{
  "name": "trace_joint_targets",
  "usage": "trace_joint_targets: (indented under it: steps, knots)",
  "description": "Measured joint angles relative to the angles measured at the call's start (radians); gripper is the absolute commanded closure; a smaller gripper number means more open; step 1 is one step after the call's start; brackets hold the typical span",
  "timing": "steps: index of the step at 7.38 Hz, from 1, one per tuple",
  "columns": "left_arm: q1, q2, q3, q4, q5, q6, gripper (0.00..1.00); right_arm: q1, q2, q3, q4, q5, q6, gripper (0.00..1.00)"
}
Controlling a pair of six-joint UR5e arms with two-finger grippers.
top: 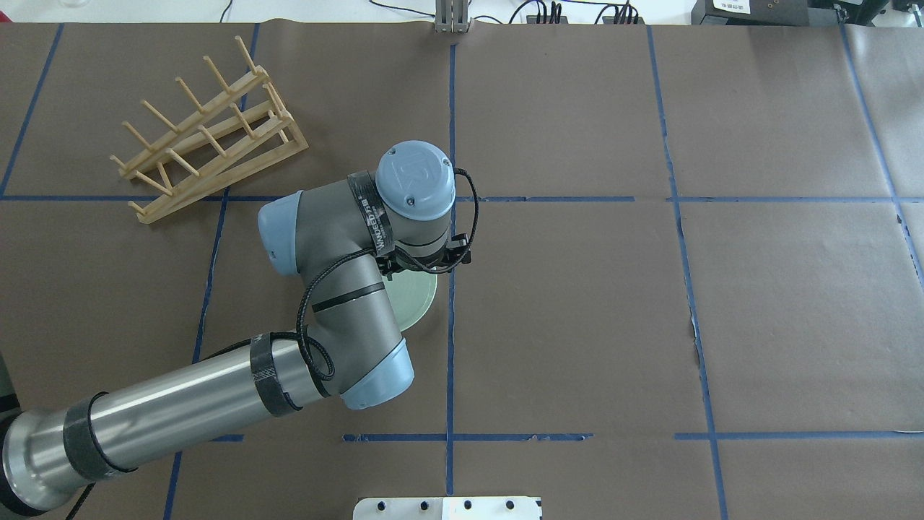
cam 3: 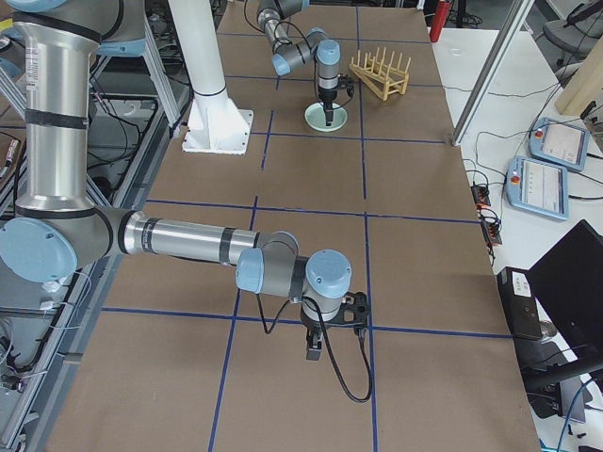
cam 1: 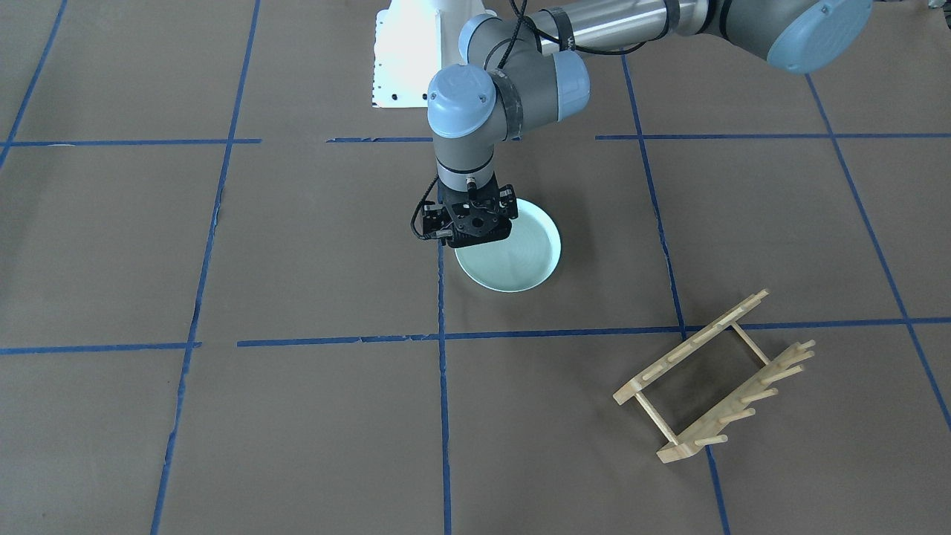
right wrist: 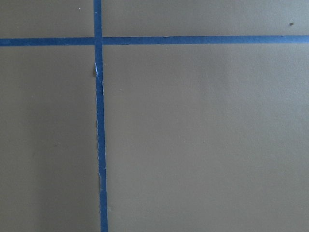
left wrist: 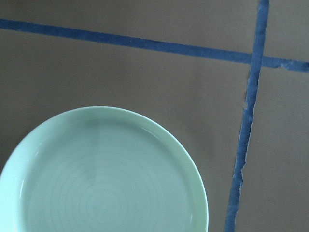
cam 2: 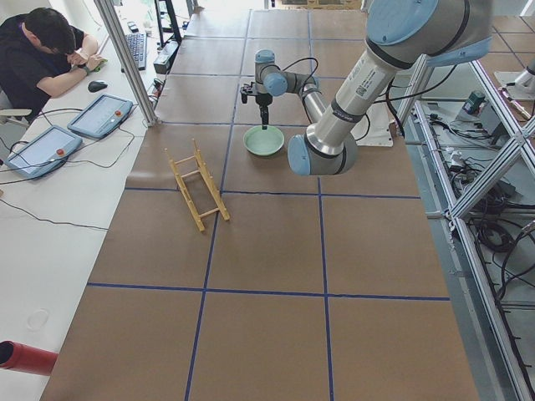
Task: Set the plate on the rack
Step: 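Close the left gripper on the plate rim and grip it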
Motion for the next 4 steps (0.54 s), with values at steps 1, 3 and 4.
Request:
trace_joint_targets:
  steps: [1,3,4]
  knots:
    - [0.006,0.001,0.021,-0.027,0.006,0.0,0.08,0.0,0.0,0.0,0.0,0.0,0.0,0.0]
    - [0.012,0.004,0.044,-0.062,0.026,0.0,0.28,0.0,0.0,0.0,0.0,0.0,0.0,0.0]
    - [0.012,0.005,0.053,-0.078,0.03,0.0,0.4,0.0,0.0,0.0,0.0,0.0,0.0,0.0]
